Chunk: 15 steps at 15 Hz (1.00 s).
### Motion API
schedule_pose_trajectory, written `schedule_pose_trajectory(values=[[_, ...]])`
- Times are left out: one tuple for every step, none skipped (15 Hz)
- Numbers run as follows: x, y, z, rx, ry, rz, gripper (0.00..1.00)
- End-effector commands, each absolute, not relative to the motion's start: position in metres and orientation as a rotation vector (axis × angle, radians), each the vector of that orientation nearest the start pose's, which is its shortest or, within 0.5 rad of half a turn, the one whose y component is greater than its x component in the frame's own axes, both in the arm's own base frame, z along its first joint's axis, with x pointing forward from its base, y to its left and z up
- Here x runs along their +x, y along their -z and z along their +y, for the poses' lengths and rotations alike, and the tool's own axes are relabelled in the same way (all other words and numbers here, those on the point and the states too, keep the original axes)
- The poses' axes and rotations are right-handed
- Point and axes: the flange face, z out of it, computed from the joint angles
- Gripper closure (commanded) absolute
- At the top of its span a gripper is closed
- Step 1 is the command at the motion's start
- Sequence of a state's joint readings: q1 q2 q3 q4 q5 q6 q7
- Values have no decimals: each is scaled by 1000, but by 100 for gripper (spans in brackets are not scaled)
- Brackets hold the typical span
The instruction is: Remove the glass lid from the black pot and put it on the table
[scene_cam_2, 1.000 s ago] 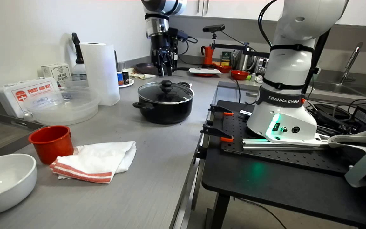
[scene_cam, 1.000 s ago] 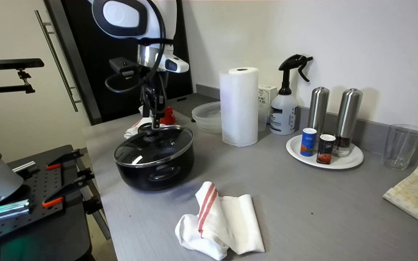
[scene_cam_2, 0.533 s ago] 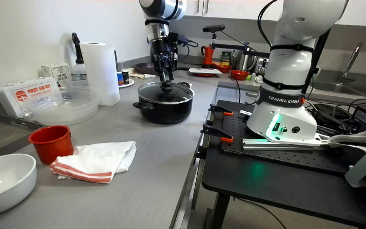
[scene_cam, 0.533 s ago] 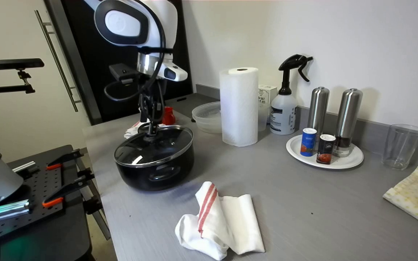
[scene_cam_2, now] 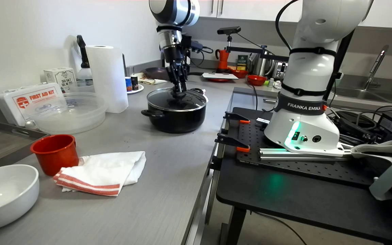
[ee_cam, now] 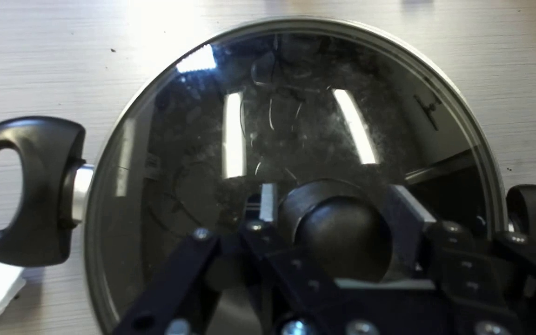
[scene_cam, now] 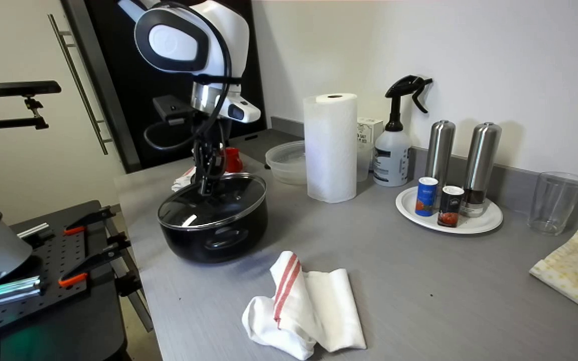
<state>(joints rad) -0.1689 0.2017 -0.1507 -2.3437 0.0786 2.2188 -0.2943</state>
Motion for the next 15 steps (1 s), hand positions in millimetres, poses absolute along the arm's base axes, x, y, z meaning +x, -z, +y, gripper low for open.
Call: schedule_pose_trajectory(values=[[456, -225, -146, -2970, -435, 160, 70], [457, -225, -145, -2971, -433, 157, 71], [457, -227, -145, -2971, -431, 156, 77], [457, -227, -144, -2971, -430, 155, 81], [456, -227, -144, -2971, -430, 154, 82], [456, -227, -144, -2971, -431, 154, 87], [456, -227, -144, -2973, -430, 153, 94], [456, -227, -144, -2974, -429, 151, 100], [456, -227, -144, -2974, -428, 151, 100], [456, -228, -144, -2975, -428, 151, 100], [456, -229, -143, -2975, -426, 151, 100], [456, -230, -143, -2976, -424, 151, 100], [457, -231, -142, -2977, -420, 148, 100], [458, -233, -142, -2979, -419, 147, 100], [459, -235, -141, -2982, -413, 144, 74]])
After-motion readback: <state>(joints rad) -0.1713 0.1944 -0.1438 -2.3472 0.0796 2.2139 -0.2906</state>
